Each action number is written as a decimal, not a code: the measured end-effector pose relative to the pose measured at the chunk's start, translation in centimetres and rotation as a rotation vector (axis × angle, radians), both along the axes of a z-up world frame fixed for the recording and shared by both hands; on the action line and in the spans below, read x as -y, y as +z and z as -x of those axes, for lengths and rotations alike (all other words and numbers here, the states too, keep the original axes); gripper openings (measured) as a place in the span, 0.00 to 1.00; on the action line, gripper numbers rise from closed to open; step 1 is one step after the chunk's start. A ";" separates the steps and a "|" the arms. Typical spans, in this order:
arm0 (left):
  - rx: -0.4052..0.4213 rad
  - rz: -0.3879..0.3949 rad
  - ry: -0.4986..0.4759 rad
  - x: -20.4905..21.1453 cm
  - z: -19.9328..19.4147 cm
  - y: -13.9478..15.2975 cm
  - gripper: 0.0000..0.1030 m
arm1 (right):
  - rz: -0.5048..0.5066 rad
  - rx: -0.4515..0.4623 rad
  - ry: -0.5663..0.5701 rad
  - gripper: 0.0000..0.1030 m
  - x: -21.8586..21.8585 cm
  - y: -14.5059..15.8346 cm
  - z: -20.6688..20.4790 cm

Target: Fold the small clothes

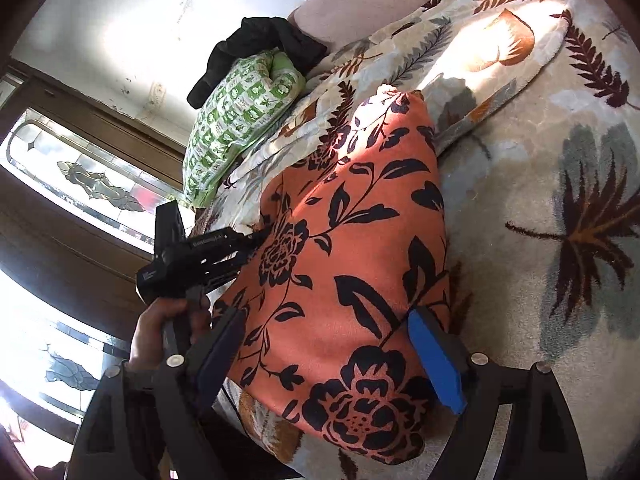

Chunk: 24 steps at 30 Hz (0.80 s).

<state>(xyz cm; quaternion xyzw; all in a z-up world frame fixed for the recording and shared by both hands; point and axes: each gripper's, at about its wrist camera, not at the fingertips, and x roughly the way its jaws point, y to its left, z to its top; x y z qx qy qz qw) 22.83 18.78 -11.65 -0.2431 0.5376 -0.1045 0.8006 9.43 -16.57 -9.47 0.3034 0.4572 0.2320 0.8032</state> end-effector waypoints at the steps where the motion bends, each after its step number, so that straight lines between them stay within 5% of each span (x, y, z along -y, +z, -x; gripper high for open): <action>1: 0.017 -0.028 -0.015 0.3 0.4 0.3 0.33 | 0.000 0.001 0.004 0.84 0.0 0.1 0.0; 7: 0.078 -0.081 -0.001 0.4 5.8 2.4 0.71 | -0.043 -0.007 -0.009 0.84 0.9 0.2 0.1; 12: 0.146 -0.082 -0.105 1.6 9.7 3.0 0.80 | -0.068 -0.005 -0.118 0.85 4.0 0.9 0.1; 17: 0.122 -0.108 -0.110 2.5 9.6 0.5 0.86 | -0.127 -0.108 -0.142 0.86 5.1 -1.6 -2.9; 18: 0.124 -0.102 -0.121 2.6 9.6 0.5 0.85 | -0.140 -0.145 -0.115 0.86 4.7 -2.5 -3.8; 21: 0.097 -0.015 -0.174 2.8 9.3 0.2 0.46 | -0.092 -0.196 -0.043 0.87 2.6 -4.2 -5.9; 24: 0.128 -0.041 -0.172 3.4 9.6 1.2 0.31 | 0.059 -0.118 0.110 0.63 -1.2 -2.0 -6.7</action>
